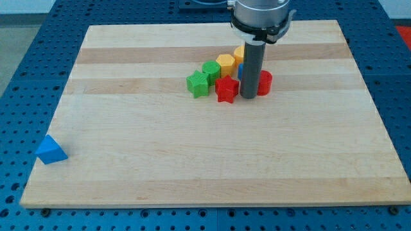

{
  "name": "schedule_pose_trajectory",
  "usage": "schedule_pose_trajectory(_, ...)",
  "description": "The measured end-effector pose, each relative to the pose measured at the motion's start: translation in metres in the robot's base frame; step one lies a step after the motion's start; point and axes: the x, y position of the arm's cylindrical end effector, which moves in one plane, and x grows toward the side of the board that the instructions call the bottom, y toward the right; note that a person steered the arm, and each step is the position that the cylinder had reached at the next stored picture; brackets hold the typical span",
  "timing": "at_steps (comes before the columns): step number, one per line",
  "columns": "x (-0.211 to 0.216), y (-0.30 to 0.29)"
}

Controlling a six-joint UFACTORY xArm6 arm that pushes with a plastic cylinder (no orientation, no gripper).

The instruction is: Move the blue triangle below the red circle

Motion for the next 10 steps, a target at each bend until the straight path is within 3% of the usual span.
schedule_pose_trajectory(2, 0.01, 0.003)
schedule_pose_trajectory(3, 0.076, 0.01)
schedule_pose_trajectory(4, 0.105, -0.041)
schedule_pose_trajectory(6, 0.137, -0.251)
schedule_pose_trajectory(7, 0.18, -0.313)
schedule_pose_trajectory(8, 0.193, -0.369)
schedule_pose_trajectory(9, 0.185, -0.37)
schedule_pose_trajectory(10, 0.142, -0.367)
